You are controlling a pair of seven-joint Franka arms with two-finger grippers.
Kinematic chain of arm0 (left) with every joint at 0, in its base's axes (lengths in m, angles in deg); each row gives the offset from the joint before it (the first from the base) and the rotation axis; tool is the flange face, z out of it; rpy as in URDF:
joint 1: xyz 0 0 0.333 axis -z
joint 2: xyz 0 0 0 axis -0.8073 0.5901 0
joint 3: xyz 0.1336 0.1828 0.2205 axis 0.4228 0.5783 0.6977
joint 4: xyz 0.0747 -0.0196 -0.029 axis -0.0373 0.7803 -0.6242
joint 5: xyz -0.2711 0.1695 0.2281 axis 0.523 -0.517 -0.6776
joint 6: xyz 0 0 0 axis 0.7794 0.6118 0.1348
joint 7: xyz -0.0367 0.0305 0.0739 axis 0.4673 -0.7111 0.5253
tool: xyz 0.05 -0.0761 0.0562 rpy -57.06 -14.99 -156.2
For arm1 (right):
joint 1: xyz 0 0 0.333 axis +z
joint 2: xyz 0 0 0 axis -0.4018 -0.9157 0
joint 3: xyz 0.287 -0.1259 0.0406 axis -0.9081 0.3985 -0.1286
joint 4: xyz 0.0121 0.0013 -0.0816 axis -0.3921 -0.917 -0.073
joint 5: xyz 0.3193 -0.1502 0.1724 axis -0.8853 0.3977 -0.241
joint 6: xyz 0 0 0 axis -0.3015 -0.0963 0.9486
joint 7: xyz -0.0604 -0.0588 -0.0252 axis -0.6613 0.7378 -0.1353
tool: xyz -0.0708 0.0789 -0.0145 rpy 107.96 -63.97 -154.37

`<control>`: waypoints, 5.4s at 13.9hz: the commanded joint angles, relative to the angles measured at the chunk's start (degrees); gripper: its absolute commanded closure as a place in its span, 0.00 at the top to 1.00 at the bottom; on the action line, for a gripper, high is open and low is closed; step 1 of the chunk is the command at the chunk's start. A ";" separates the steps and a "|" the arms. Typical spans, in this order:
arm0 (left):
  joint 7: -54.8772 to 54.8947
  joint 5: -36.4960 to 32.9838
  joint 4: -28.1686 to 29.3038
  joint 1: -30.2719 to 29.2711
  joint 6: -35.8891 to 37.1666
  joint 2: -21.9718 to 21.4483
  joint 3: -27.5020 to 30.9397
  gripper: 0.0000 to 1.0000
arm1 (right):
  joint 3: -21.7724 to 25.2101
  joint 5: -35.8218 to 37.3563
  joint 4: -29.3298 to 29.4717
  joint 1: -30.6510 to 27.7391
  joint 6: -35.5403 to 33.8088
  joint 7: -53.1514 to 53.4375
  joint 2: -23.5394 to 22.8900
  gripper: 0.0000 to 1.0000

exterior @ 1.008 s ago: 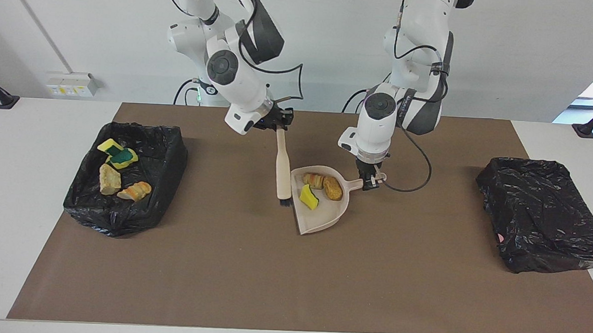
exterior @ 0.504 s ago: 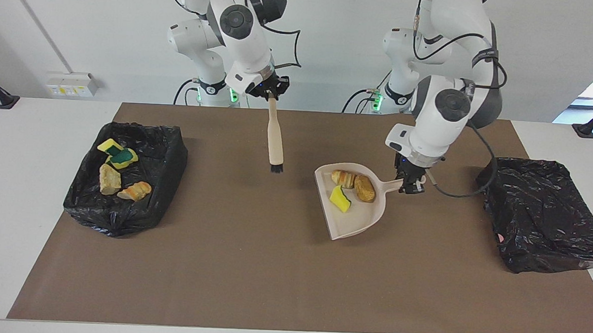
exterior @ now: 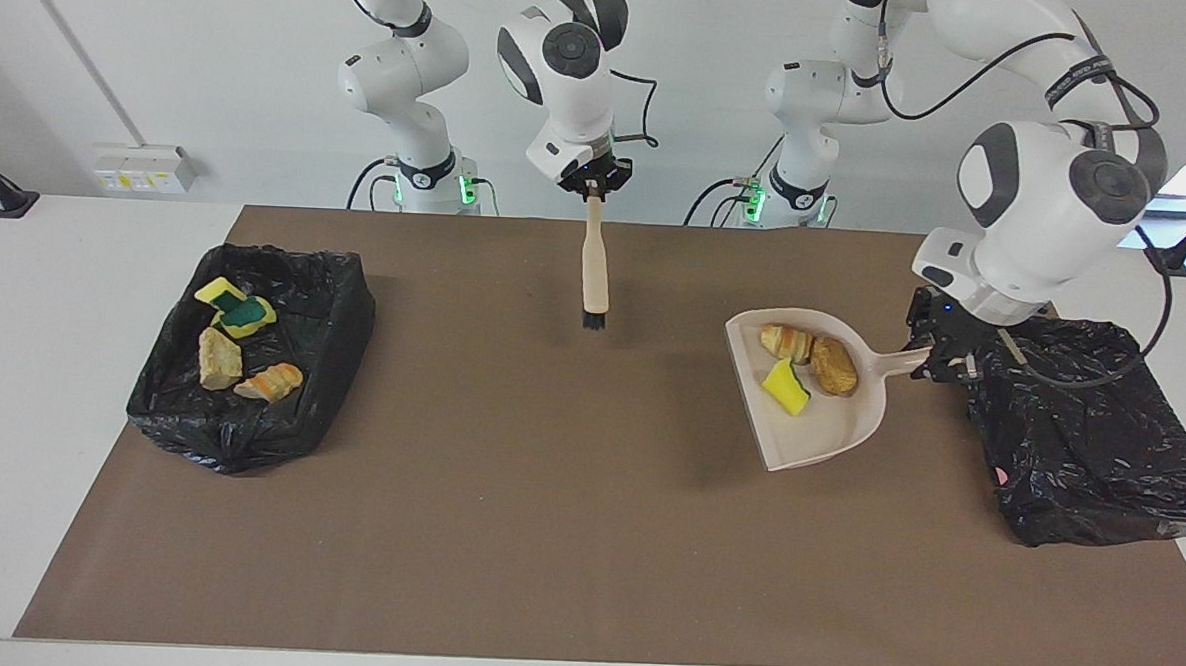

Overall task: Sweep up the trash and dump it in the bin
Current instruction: 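Carry the dustpan with the left gripper to the nearby bag and tip it, then set the brush down with the right gripper while the left gripper lifts the dustpan, then bring the empty dustpan back and lower it with the left gripper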

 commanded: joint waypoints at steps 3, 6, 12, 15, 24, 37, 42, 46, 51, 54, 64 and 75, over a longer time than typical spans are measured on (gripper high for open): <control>13.58 0.88 -5.78 -9.30 3.57 3.16 -0.51 0.00 | 0.32 -0.48 -2.10 2.48 5.57 3.51 -1.29 0.00; 22.80 0.52 -5.87 -15.36 2.61 3.07 -0.07 0.00 | 0.24 -2.68 -3.68 2.74 9.09 0.46 -2.26 0.00; 30.65 -4.57 -5.87 -25.38 -2.31 3.51 0.02 0.00 | 0.32 -7.51 -6.41 3.27 14.18 -5.36 -3.23 0.00; 34.87 -8.70 -8.32 -27.67 -7.92 6.32 0.02 0.00 | 0.24 -7.52 -7.63 3.53 15.15 -5.45 -3.67 0.00; 21.66 -33.17 -5.87 -26.28 -17.53 5.19 0.28 0.00 | 0.32 -7.69 -7.12 4.50 17.36 -5.63 -6.92 0.70; 3.41 -59.68 -3.85 -19.25 -11.73 -4.30 0.11 0.00 | 0.76 13.01 7.63 -15.60 10.52 -7.72 -7.80 1.00; -0.35 -58.63 -3.67 -14.70 -4.80 -4.66 -0.34 0.00 | 0.94 16.83 13.00 -26.85 1.30 -19.06 -7.19 1.00; -14.13 -51.88 -3.50 -7.92 8.20 -5.54 -0.34 0.00 | 1.29 17.00 17.49 -34.86 -2.77 -26.87 -7.19 1.00; -33.47 -40.46 -3.23 -2.03 17.97 -6.06 -0.34 0.00 | 1.29 20.26 28.54 -40.67 -11.27 -32.86 -7.10 1.00; -46.99 -30.01 -0.08 1.22 19.39 -8.34 -0.34 0.00 | 1.38 20.34 36.19 -41.81 -18.57 -35.94 -7.10 1.00; -84.01 -9.25 3.09 12.12 14.66 -10.03 -0.42 0.00 | 3.84 21.40 40.97 -42.78 -27.29 -41.40 -4.64 1.00; -109.44 6.75 -0.33 35.05 -2.83 6.22 -0.25 0.00 | 3.84 21.14 40.08 -42.70 -27.38 -41.40 -3.94 1.00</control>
